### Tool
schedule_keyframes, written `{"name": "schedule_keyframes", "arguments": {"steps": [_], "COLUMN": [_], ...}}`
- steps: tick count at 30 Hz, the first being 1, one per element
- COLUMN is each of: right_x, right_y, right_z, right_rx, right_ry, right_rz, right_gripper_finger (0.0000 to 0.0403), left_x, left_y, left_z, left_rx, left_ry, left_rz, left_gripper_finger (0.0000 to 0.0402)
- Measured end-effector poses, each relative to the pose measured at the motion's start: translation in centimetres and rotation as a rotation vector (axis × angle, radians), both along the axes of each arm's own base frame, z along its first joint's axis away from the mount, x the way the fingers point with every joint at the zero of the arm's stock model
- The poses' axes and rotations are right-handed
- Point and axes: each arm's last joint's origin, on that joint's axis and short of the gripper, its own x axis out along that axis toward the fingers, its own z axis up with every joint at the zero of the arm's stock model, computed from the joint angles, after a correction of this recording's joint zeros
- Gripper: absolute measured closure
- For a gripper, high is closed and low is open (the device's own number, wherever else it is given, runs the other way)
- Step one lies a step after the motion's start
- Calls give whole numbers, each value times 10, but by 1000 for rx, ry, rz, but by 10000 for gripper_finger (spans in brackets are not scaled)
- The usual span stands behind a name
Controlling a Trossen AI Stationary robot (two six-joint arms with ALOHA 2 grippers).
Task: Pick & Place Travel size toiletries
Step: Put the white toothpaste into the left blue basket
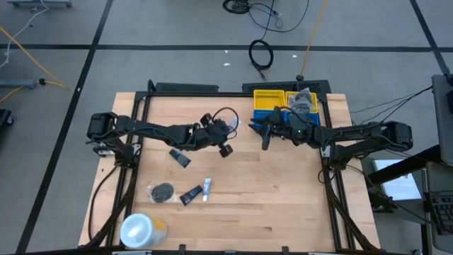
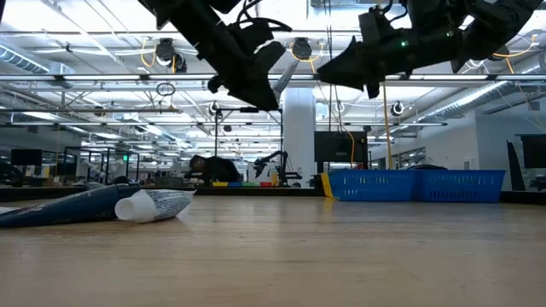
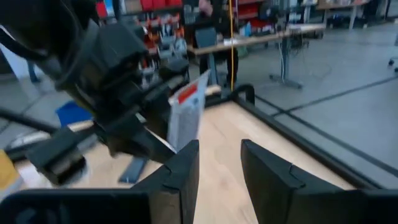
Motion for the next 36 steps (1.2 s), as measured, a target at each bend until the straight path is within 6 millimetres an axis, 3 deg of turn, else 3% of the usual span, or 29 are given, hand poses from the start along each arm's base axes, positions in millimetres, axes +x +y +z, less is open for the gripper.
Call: {"name": "schedule_keyframes", "arguments": {"steps": [10, 18, 26, 36], "right_x": [13, 25, 47, 47], "right_y": [-4, -6, -6, 0], "right_z": [-2, -4, -4, -1], "right_rx": [-10, -35, -31, -38], "right_ry": [-128, -265, -261, -274], "right_rz": [-53, -51, -54, -37], "right_gripper_finger": [289, 289, 289, 289], "left_x": [6, 5, 5, 3], "left_y": [18, 20, 21, 22], "left_z": [9, 9, 8, 6], "left_rx": [61, 61, 78, 110], "left_ry": [-87, -85, -75, -38], "left_rz": [11, 17, 39, 63], "left_gripper_finger": [361, 361, 353, 361]}}
